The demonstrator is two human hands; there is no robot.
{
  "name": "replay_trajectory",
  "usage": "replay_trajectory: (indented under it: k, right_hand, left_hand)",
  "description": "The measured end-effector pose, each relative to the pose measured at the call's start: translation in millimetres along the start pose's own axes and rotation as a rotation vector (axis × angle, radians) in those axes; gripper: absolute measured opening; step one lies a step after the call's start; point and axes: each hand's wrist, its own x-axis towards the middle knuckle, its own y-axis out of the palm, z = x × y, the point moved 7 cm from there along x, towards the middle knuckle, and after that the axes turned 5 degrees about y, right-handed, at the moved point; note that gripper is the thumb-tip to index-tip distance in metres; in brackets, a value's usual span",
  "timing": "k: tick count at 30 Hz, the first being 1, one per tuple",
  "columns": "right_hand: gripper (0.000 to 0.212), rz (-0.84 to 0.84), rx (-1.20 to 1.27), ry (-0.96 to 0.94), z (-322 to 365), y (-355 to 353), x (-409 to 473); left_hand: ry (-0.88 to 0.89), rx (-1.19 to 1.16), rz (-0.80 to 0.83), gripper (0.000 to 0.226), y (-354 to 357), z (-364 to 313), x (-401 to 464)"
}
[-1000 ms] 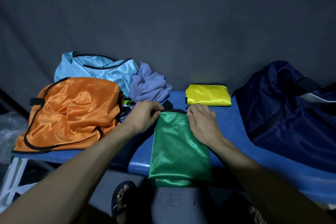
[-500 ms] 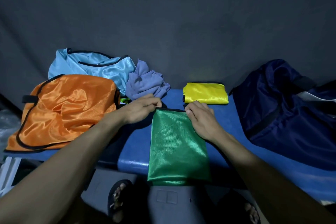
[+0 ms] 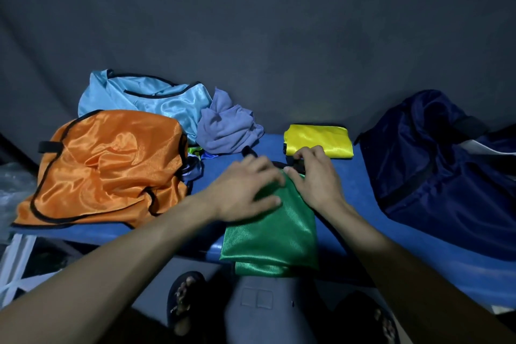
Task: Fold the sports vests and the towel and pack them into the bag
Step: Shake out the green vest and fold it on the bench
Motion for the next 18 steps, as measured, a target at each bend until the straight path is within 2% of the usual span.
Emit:
replay_trajectory:
  k: [2, 5, 9, 11, 13, 14, 16, 18]
  right_hand:
    - [0.044, -0.01, -0.022, 0.018, -2, -4, -5]
    - [0.043, -0.046, -0.096, -0.133, 7, -15, -20]
    - [0.031, 0.005, -0.148, -0.504, 28, -30, -63]
    - [0.047, 0.158, -0.188, -0.627, 30, -29, -90]
    - [0.075, 0.33, -0.266, -0.653, 21, -23, -115]
    - [0.088, 0.365, -0.32, -0.656, 15, -20, -124]
    - [0.094, 0.329, -0.411, -0.688, 6, -14, -139]
    - [0.091, 0.267, -0.462, -0.704, 1, -10, -146]
  left_hand:
    - [-0.013, 0.084, 0.151, 0.053, 27, -3, -12]
    - [-0.004, 0.041, 0.059, 0.054, 20, -7, -24]
    - [0.02, -0.088, -0.041, 0.041, -7, -19, -47]
    - [0.0, -0.086, 0.05, 0.052, -4, -31, -61]
    - [-0.012, 0.019, 0.139, 0.074, 7, -45, -75]
    - [-0.024, 0.085, 0.155, 0.083, 13, -51, -82]
    - [-0.056, 0.215, 0.134, 0.09, 23, -62, -92]
    - [-0.076, 0.321, 0.076, 0.081, 31, -70, -95]
